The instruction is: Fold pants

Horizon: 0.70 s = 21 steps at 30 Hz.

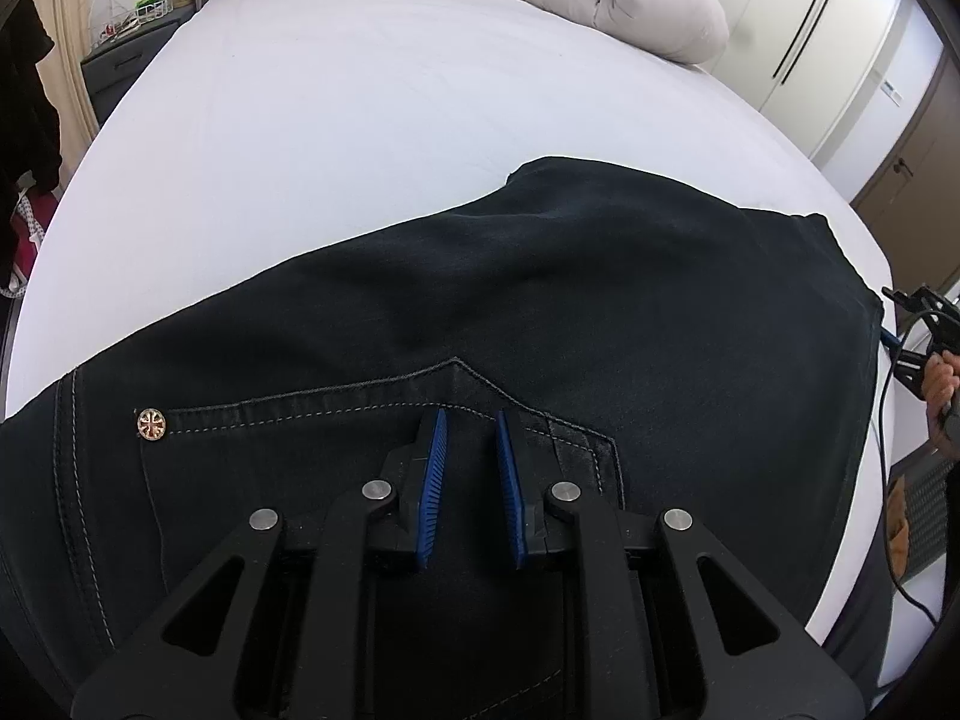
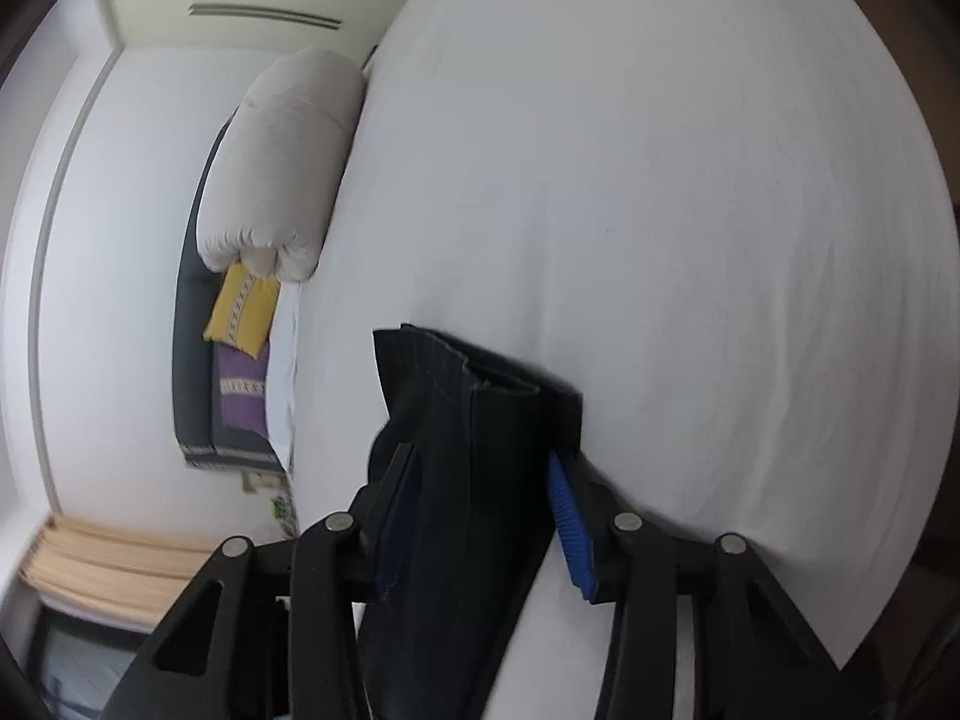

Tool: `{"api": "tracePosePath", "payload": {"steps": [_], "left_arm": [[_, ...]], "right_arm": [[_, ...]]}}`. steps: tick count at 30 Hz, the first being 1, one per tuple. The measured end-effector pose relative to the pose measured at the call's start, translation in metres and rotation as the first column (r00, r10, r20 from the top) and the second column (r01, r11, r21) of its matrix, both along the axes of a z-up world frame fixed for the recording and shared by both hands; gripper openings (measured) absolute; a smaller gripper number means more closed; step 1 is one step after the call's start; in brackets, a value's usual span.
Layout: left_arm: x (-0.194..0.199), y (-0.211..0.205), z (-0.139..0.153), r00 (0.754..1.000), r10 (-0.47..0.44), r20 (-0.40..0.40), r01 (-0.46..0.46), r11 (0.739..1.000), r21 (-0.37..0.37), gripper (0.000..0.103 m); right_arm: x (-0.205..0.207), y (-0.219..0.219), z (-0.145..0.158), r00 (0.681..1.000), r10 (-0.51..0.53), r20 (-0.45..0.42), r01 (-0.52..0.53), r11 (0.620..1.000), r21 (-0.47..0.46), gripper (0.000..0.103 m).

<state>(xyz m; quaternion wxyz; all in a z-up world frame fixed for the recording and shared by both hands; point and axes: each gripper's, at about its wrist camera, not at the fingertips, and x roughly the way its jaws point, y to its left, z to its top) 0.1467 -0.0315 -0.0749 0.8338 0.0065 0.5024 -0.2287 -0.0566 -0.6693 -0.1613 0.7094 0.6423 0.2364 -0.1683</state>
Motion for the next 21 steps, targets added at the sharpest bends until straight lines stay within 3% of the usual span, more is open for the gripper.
{"api": "tracePosePath", "payload": {"steps": [2,9,12,18,19,21], "left_arm": [[0.0,-0.001,0.001,1.0,0.0,-0.002,0.0,1.0,-0.002,0.017],[0.002,0.0,-0.002,1.0,0.004,-0.006,-0.004,1.0,-0.019,0.017],[0.002,0.001,-0.001,1.0,0.004,-0.005,-0.004,1.0,-0.018,0.017],[0.003,0.002,-0.001,1.0,0.002,-0.004,-0.002,1.0,-0.017,0.017],[0.003,0.002,-0.001,1.0,0.002,-0.005,-0.003,1.0,-0.018,0.017],[0.003,0.003,-0.002,1.0,0.003,-0.006,-0.003,1.0,-0.019,0.017]], "right_arm": [[-0.006,0.0,0.003,0.999,-0.023,-0.033,0.024,0.999,0.026,0.038],[-0.034,-0.001,0.003,0.998,-0.057,-0.02,0.058,0.997,0.048,0.043],[-0.023,-0.006,-0.003,0.998,-0.047,0.033,0.045,0.997,0.06,0.051],[0.01,-0.022,-0.002,0.998,-0.026,0.059,0.025,0.999,0.028,0.052],[0.014,-0.024,-0.002,0.997,-0.016,0.07,0.015,1.0,0.016,0.051],[0.017,-0.028,-0.003,0.997,-0.003,0.076,0.002,1.0,0.011,0.038]]}}
